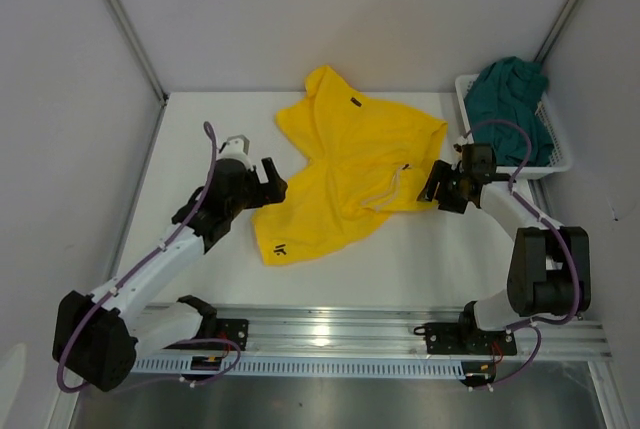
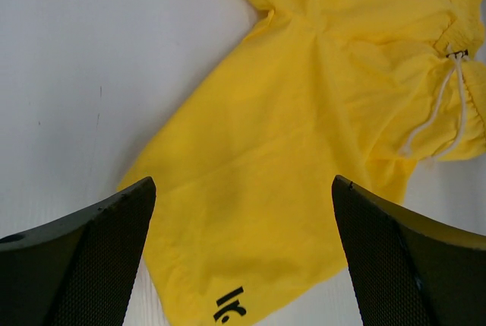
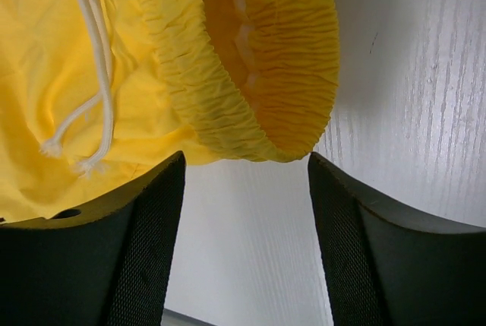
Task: Fold and stack the shorts
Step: Flatten the shorts out
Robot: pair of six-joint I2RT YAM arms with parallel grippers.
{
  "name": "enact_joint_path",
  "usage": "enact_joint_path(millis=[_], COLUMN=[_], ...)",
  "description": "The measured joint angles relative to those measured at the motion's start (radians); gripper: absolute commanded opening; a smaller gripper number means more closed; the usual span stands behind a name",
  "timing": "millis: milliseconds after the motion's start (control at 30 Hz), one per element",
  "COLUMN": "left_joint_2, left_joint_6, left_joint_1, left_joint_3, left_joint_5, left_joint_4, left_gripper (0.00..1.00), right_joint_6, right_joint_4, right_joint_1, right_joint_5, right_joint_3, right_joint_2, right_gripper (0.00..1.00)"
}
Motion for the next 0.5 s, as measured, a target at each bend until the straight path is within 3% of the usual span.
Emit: enact_joint_path(millis=[300,500], left_joint_2=[-0.323,-0.430], left_joint_6=[-0.039,-0.093], left_joint_1=[-0.001,-0.001], left_joint_3=[-0.137,-0.211], left_joint_5=[0.010,0.039], left_joint_4=[-0.102,-0.143], left_gripper=[0.99,0.99], right_joint_6=[0.003,0.059], right_joint_4=[0.066,0.106], right_joint_1=[0.013,0.013], right_joint_5=[0.043,0.058], right_joint_3=[-0.025,-0.052], right_joint_2=[-0.041,-0.043], right_gripper=[0.75,0.84])
